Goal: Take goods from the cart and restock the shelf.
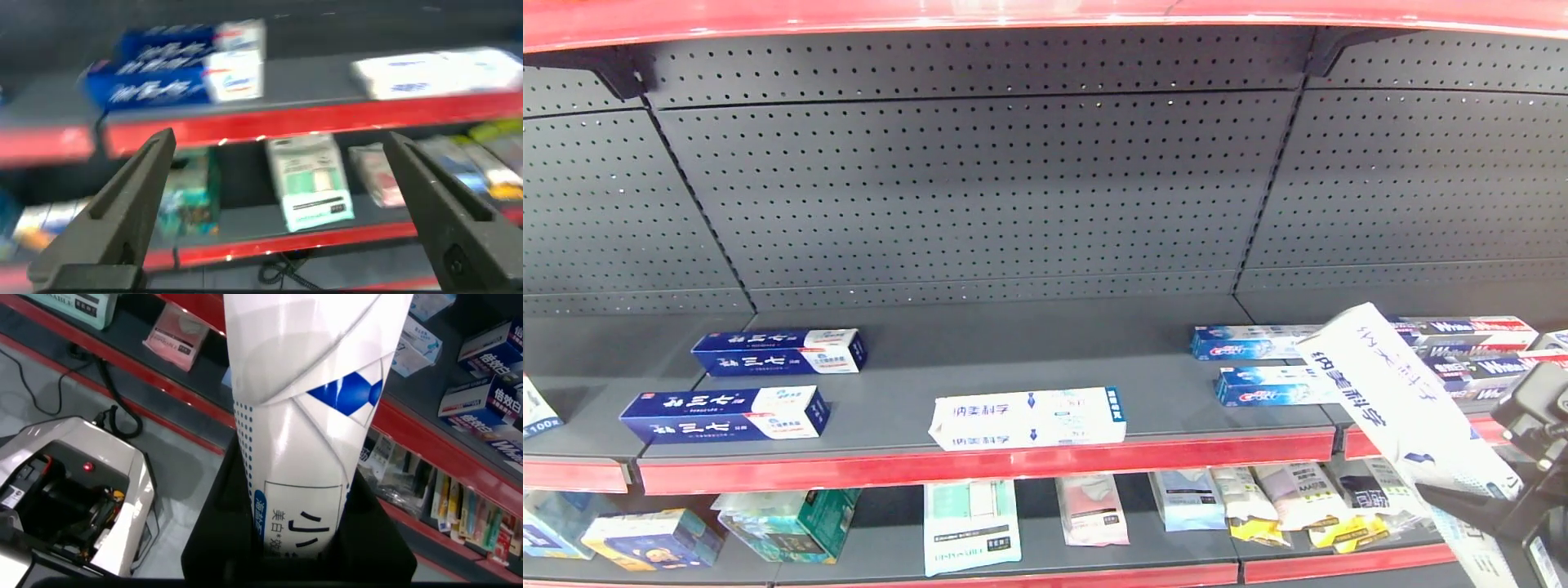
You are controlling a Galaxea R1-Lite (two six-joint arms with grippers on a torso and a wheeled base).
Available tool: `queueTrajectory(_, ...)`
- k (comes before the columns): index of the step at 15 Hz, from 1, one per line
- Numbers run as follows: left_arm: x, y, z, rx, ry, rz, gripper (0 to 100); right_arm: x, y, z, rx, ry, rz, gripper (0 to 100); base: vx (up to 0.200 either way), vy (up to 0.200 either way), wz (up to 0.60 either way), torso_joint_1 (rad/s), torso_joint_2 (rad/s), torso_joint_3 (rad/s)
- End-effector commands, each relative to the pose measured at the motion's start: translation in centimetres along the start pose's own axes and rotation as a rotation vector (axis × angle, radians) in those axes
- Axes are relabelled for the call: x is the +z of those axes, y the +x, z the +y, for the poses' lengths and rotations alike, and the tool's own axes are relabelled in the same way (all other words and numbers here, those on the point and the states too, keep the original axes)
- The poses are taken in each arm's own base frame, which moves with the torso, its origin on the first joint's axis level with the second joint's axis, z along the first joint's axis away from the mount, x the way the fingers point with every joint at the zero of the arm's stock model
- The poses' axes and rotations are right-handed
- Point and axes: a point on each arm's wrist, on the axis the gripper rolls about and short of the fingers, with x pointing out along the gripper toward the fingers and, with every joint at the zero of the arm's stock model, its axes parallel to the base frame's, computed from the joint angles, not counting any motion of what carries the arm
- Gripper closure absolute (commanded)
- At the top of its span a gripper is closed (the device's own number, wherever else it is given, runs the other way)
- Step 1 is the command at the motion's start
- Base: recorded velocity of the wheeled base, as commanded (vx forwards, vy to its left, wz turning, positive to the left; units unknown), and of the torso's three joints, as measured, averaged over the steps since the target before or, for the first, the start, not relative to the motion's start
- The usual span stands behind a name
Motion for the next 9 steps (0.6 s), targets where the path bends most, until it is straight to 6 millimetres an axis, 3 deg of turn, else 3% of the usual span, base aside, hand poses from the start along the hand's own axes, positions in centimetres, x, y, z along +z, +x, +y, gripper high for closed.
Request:
queueTrajectory(1,-0.24,-0.19,-0.07,0.051,-0.009,-0.025,0,-0.14,0.03,0.07,0.002,0.000,0.004,100,0.000,0.000,0.00,0.000,0.00,0.000)
queueTrajectory(9,-0.19,-0.18,-0.07,0.051,-0.005,-0.023,0,-0.09,0.14,0.08,0.007,-0.007,0.007,100,0.000,0.000,0.00,0.000,0.00,0.000)
